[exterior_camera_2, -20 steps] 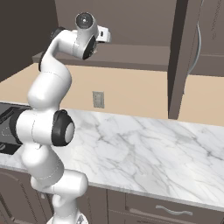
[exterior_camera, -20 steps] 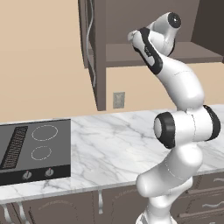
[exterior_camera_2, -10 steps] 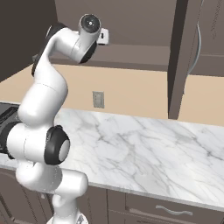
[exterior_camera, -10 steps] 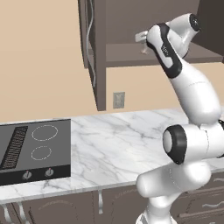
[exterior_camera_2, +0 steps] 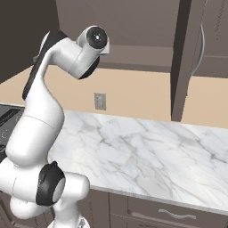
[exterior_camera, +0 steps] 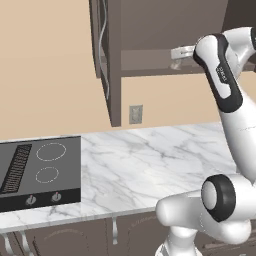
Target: Get the candle and the liquor from the cabinet and move them to the dining counter.
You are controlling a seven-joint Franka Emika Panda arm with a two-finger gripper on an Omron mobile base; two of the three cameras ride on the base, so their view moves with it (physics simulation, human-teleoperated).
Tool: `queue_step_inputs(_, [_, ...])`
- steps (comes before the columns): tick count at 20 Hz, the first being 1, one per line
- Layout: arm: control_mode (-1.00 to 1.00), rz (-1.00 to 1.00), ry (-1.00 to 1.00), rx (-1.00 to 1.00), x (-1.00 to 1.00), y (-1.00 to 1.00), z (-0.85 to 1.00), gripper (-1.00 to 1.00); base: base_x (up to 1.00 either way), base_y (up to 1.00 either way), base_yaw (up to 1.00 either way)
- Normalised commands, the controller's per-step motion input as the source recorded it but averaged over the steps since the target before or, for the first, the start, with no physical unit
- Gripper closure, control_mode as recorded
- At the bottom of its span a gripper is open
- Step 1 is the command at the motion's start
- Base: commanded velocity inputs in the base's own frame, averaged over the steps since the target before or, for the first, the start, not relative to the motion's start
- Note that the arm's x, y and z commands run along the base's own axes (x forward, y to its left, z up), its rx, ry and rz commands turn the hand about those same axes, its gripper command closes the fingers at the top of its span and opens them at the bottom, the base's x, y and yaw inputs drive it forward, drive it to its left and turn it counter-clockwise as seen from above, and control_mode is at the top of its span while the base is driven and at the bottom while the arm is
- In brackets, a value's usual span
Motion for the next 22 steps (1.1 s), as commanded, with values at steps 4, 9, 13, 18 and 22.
queue_step_inputs(4, [-1.00,0.12,-0.10,-0.03,-0.92,0.00,-0.01,1.00,0.00,0.00,0.00])
queue_step_inputs(9, [-1.00,0.07,-0.07,-0.06,-0.85,0.02,-0.15,1.00,0.00,0.00,0.00])
queue_step_inputs(13, [-1.00,0.00,-0.01,-0.19,-0.67,0.18,-0.39,1.00,0.00,0.00,0.00])
queue_step_inputs(18, [-1.00,-0.01,0.00,-0.15,-0.59,0.12,-0.43,1.00,0.00,0.00,0.00])
queue_step_inputs(22, [-1.00,-0.05,0.01,-0.02,-0.37,0.04,-0.42,1.00,0.00,0.00,0.00])
